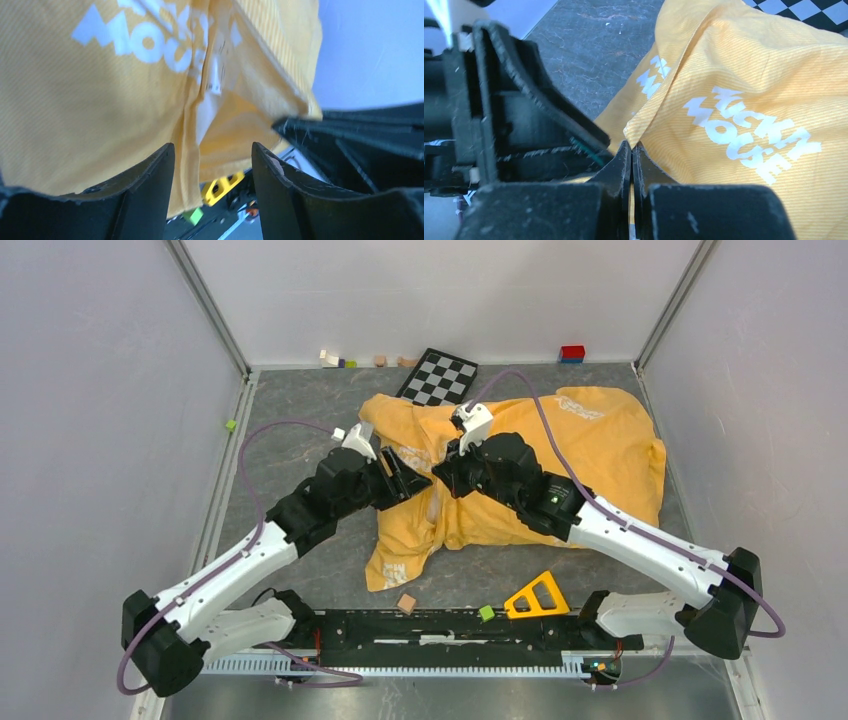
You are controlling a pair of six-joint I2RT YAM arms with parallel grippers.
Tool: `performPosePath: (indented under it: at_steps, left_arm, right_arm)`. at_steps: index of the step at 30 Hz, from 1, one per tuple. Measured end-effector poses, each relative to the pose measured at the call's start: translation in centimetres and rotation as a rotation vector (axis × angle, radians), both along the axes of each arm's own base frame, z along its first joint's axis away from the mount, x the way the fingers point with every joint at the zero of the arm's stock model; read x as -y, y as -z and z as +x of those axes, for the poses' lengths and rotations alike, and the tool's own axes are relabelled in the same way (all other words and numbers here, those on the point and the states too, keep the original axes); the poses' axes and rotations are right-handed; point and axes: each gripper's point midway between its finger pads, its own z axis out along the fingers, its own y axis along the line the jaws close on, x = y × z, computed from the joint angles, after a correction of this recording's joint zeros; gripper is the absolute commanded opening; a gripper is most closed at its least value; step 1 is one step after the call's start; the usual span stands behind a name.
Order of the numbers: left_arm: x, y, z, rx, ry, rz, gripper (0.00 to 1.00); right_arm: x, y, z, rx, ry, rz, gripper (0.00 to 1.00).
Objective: Put the pillow into the pillowcase
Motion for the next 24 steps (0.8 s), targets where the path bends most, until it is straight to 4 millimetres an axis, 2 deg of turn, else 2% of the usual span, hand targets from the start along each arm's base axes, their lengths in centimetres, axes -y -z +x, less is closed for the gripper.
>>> performPosePath:
  at_steps: [3,5,7,8,10,13,17,20,22,23,24]
  left_arm:
    - [-0.3,0.7,-2.0,-0.002,0.045,0.077,0.56]
    - [0.0,1.9,-3.4,-0.021,0.082,0.146,0.52]
    - [0.1,3.3,-4.5,-0.042,0.111,0.205,0.44]
    - [0.1,4.1,-4.7,-0.056,0.117,0.235,0.39]
    - [0.2,4.8,-4.8,-0.068,0.123,0.26,0.19]
    - [0.2,5.9,-4.3,-0.075,0.117,0.299,0.05]
    - [0.1,5.7,-3.9,-0.058,0.104,0.308,0.02]
    - [0.3,4.8,-3.5,-0.037,0.093,0.295,0.03]
    - [0.4,4.4,-3.3,-0.026,0.092,0.287,0.02]
    - [0.5,4.3,-3.3,-0.022,0.092,0.284,0.02]
    - [0.5,4.2,-3.3,-0.019,0.092,0.282,0.02]
  right_arm:
    - [0.1,0.4,0.0,-0.003,0.005,-0.007,0.0]
    - [0.2,0.4,0.1,-0.002,0.014,-0.011,0.0]
    - [0.4,0.6,0.2,-0.003,0.022,-0.018,0.04]
    - [0.5,0.7,0.3,-0.003,0.03,-0.023,0.07]
    - [0.7,1.0,0.3,-0.007,0.037,-0.031,0.14]
    - [1.1,1.9,0.2,-0.022,0.045,-0.047,0.3]
    - [1.7,3.7,-0.6,-0.053,0.049,-0.084,0.44]
    - [1.8,5.1,-1.7,-0.072,0.036,-0.113,0.48]
    - [1.6,5.8,-2.3,-0.08,0.025,-0.125,0.45]
    - [1.5,6.1,-2.6,-0.084,0.02,-0.131,0.37]
    - [1.4,6.3,-2.8,-0.086,0.018,-0.133,0.25]
